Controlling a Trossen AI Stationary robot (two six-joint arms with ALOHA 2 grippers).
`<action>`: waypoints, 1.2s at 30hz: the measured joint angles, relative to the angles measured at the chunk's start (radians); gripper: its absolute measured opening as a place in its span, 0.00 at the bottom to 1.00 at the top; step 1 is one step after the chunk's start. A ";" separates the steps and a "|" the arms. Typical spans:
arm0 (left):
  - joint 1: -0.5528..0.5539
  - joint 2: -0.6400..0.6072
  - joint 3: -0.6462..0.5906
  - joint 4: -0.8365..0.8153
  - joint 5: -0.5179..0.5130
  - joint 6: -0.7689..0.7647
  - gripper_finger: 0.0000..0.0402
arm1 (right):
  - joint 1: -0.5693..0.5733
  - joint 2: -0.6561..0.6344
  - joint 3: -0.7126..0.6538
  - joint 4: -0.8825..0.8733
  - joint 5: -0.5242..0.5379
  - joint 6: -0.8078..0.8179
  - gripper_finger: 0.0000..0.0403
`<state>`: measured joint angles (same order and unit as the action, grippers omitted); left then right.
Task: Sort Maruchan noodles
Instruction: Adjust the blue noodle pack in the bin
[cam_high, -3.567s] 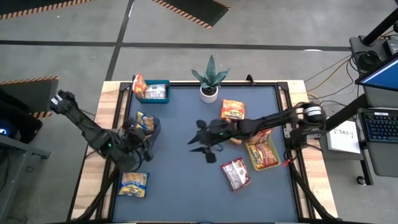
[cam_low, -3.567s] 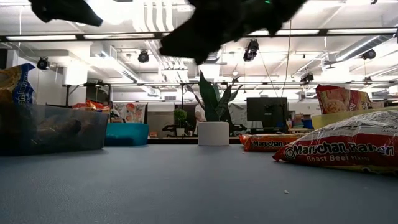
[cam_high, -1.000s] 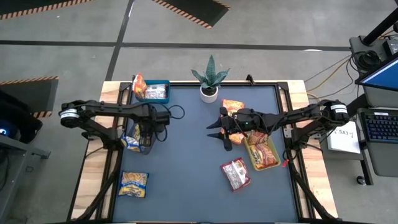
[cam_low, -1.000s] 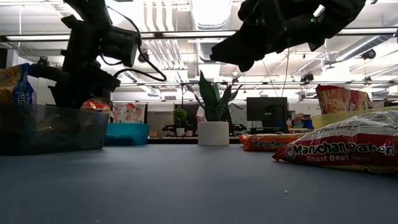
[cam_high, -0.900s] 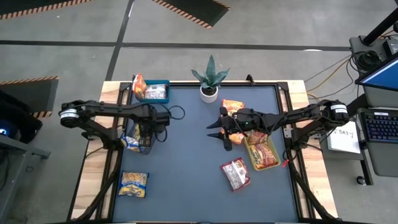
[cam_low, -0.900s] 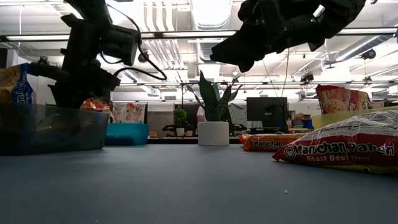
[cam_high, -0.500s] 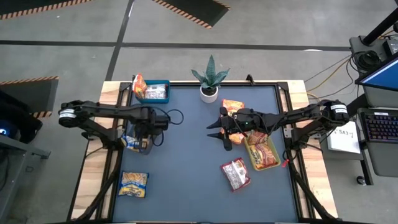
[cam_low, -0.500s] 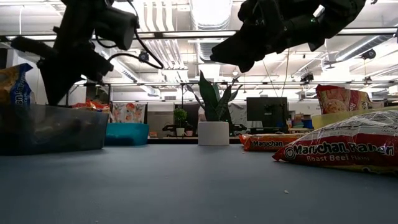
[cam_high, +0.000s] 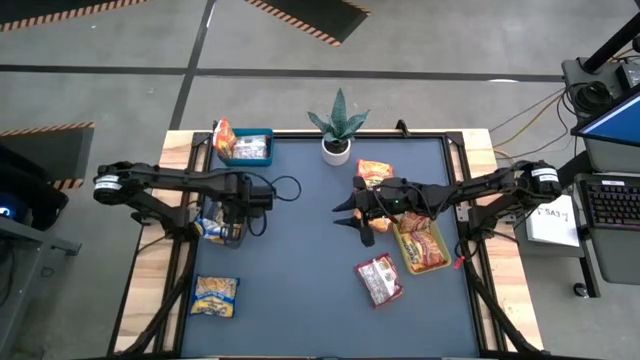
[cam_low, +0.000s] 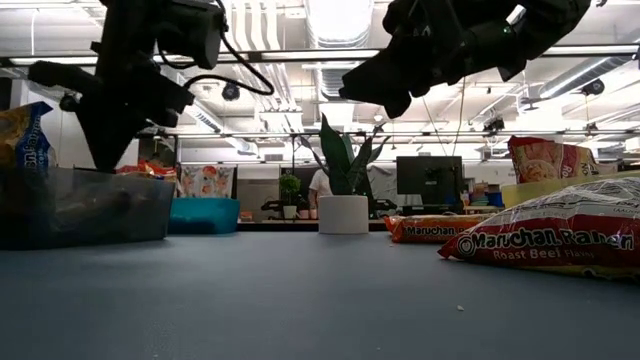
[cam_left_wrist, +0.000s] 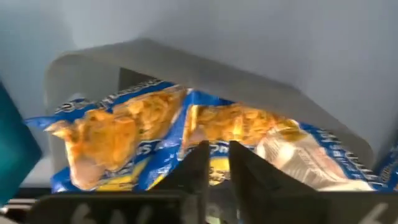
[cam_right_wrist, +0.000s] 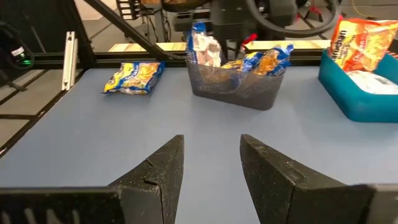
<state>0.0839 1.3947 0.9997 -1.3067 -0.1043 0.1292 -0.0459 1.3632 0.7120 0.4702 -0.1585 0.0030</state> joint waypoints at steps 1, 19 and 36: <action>0.005 0.001 0.000 -0.001 -0.015 0.001 0.14 | 0.001 0.000 0.000 0.000 -0.001 -0.003 0.36; 0.044 0.005 -0.201 0.195 -0.061 0.123 0.42 | 0.000 0.000 0.000 -0.019 -0.001 -0.016 0.36; 0.040 0.004 -0.184 0.128 -0.071 0.088 0.01 | 0.000 0.000 0.000 0.006 0.002 -0.045 0.36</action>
<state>0.1234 1.3991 0.8157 -1.1783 -0.1755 0.2167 -0.0460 1.3632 0.7120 0.4764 -0.1570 -0.0418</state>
